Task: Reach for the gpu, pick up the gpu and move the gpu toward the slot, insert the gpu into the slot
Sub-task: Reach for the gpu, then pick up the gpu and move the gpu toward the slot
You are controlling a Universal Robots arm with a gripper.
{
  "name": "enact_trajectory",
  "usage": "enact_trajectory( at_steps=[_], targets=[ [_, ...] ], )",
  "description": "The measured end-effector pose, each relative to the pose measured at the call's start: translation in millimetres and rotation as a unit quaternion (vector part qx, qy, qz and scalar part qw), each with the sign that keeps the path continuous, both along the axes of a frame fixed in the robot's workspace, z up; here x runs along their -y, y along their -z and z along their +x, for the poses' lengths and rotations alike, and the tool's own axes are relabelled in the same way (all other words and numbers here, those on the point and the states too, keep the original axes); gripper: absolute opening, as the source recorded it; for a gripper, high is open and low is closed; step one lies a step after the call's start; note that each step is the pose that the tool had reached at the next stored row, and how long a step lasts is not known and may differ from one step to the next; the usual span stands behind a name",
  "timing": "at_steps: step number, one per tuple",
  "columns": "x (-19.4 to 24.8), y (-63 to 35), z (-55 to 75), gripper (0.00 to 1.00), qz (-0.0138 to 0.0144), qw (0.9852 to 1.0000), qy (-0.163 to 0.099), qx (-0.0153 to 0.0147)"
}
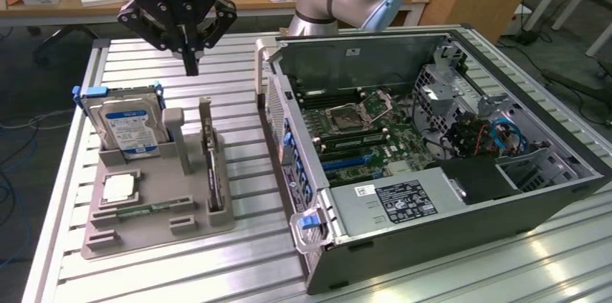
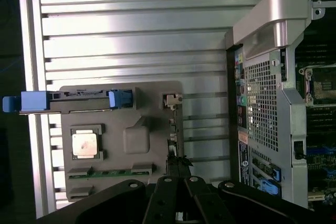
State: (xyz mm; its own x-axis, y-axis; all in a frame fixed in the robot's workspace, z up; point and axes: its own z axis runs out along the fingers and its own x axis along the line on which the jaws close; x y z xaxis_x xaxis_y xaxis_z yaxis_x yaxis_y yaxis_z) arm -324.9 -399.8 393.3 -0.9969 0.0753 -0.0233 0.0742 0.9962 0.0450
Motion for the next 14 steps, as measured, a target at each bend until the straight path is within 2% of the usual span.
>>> enact_trajectory(
  at_steps=[14],
  targets=[
    [0.1, 0.0, -4.4, 0.1, 0.0, 1.0, 0.0, -0.0001]
  ],
)
